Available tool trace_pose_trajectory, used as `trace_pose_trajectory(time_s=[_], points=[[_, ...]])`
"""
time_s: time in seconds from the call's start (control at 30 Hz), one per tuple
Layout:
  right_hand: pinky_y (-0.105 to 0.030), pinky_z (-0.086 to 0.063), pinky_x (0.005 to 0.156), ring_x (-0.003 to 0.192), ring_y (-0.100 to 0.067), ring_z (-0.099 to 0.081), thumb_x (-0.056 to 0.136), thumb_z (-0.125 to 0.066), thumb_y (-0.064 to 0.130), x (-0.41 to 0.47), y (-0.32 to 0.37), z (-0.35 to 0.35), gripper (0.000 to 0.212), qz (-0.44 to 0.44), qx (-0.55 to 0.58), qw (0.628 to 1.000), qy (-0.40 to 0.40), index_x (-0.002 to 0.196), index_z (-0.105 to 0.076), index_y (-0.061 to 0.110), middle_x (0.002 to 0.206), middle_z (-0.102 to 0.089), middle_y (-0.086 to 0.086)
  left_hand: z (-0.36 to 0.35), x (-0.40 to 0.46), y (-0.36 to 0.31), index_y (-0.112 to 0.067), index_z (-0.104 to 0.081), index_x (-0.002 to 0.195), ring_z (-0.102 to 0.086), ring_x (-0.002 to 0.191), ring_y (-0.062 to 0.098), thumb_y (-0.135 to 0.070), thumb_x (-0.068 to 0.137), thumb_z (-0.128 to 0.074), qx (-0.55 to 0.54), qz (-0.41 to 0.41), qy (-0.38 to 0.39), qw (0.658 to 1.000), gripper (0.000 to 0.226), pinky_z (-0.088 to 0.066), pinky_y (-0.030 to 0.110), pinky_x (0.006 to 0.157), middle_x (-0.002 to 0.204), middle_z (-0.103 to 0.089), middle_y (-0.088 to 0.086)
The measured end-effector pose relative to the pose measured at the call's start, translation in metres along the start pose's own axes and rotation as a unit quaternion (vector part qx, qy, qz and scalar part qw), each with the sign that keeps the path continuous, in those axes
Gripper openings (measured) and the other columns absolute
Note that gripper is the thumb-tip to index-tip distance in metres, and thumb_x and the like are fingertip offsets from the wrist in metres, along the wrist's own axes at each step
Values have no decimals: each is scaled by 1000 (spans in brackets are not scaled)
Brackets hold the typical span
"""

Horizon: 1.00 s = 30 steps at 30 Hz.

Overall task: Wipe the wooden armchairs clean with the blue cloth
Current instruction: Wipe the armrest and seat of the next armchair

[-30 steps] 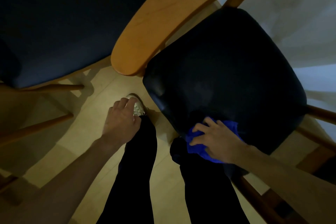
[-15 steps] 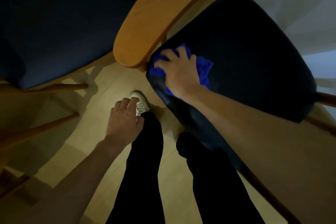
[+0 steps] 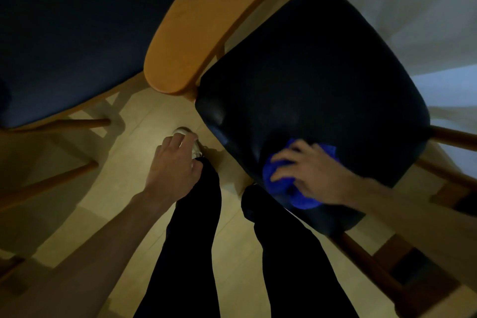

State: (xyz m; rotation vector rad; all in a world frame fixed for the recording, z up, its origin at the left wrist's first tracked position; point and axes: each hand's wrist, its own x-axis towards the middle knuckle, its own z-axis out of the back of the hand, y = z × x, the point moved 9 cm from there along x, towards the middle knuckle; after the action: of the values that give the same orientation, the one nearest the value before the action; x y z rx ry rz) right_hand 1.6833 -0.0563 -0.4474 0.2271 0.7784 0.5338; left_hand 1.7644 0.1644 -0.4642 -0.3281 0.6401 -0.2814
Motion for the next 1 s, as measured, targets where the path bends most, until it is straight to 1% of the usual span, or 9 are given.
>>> trace_pose_trajectory(time_s=[0.2, 0.33, 0.47, 0.53, 0.6, 0.73, 0.87, 0.93, 1.0], points=[[-57, -41, 95, 122, -41, -38, 83, -50, 18, 76, -105, 155, 46, -163, 64, 945, -275, 127, -58, 31, 144, -43, -8, -8, -8, 4, -6, -52, 124, -50, 96, 30, -13, 80, -61, 24, -9, 36, 999, 45, -43, 43, 83, 107, -57, 12], [-58, -41, 93, 126, -40, -33, 87, -54, 14, 95, -134, 151, 43, -259, 47, 939, -223, 125, -55, 35, 145, -39, -1, -12, -17, 10, -6, -50, 128, -50, 101, 31, -13, 82, -60, 53, -5, 69, 996, 48, -42, 43, 88, 111, -57, 14], [-47, -44, 80, 121, -39, -37, 83, -52, 23, 46, -65, 73, 40, -165, -12, 972, -170, 122, -59, 32, 146, -40, -2, -8, -16, 6, -8, -50, 130, -51, 101, 33, -12, 80, -61, 65, -11, 70, 995, 51, -42, 44, 87, 111, -57, 15], [-47, -43, 83, 124, -37, -37, 83, -45, 23, 9, -36, 25, 43, -133, -24, 983, -122, 122, -59, 35, 147, -40, 1, -7, -12, -2, -8, -52, 128, -51, 98, 35, -11, 79, -62, 76, -24, 70, 994, 51, -43, 44, 83, 109, -58, 15], [-46, -42, 87, 128, -33, -32, 84, -53, 20, -18, -26, -10, 47, -126, -4, 990, -65, 127, -53, 39, 150, -34, 5, -6, -6, -8, -8, -54, 126, -51, 94, 36, -10, 77, -63, 70, -30, 59, 995, 50, -43, 46, 80, 106, -58, 16], [-43, -44, 90, 123, -25, -32, 85, -59, 20, -31, -33, -17, 48, -106, 59, 993, -13, 127, -53, 43, 144, -35, 10, -3, 10, -31, -12, -52, 126, -50, 93, 35, -11, 77, -63, 53, -56, 29, 997, 50, -42, 44, 80, 103, -57, 14], [-50, -44, 93, 115, -31, -42, 80, -60, 12, -8, -75, 57, 51, -164, 133, 967, -146, 124, -64, 36, 143, -46, 1, -3, 19, -46, -12, -49, 128, -50, 97, 32, -13, 79, -62, 38, -62, 12, 997, 51, -42, 43, 85, 105, -57, 12], [-53, -43, 95, 120, -37, -42, 81, -59, 13, 14, -104, 98, 54, -212, 111, 946, -219, 130, -59, 38, 149, -41, 0, -7, 19, -50, -11, -49, 128, -50, 97, 32, -13, 79, -61, 34, -64, 13, 997, 51, -42, 42, 87, 105, -57, 12], [-54, -42, 98, 128, -40, -34, 85, -58, 16, 49, -120, 120, 62, -249, 94, 942, -202, 140, -48, 42, 159, -25, 4, -11, 15, -50, -12, -49, 128, -50, 97, 31, -12, 78, -60, 32, -65, 17, 997, 51, -43, 43, 85, 105, -57, 11]])
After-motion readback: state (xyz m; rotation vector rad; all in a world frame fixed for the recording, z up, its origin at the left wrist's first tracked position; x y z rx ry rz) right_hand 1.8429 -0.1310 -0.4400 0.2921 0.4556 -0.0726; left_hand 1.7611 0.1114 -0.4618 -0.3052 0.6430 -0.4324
